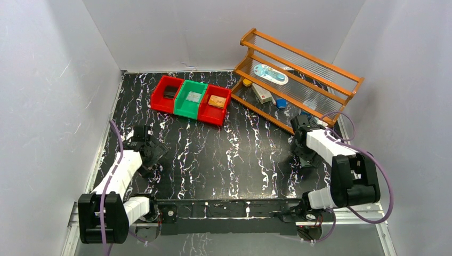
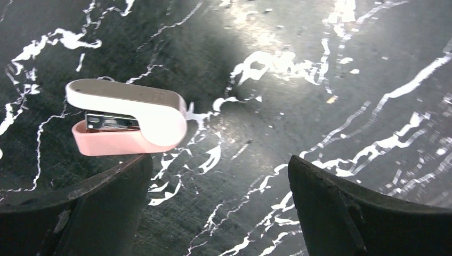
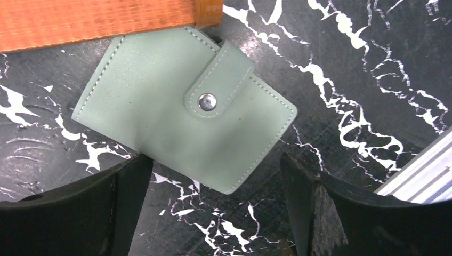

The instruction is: Take the credit cards out of the card holder

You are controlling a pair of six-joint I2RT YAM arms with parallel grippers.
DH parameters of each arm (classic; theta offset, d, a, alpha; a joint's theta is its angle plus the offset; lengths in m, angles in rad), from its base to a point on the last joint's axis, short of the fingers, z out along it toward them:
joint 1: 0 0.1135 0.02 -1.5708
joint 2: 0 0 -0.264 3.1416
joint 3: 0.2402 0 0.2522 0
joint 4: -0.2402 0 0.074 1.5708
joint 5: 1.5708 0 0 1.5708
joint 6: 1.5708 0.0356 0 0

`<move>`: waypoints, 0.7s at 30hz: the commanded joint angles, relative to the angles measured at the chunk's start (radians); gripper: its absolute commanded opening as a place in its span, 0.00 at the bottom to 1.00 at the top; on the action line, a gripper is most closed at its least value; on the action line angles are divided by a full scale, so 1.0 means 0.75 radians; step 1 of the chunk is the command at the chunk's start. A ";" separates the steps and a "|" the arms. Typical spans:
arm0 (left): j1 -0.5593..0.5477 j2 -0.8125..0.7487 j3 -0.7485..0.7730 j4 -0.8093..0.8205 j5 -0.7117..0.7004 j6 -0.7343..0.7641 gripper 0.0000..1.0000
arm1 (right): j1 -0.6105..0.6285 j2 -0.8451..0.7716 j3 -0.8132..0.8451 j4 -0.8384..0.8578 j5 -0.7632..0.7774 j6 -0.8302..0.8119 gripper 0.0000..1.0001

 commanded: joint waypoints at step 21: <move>0.007 -0.194 -0.014 0.169 0.503 0.144 0.98 | 0.702 -0.014 -0.073 0.083 -0.260 0.203 0.71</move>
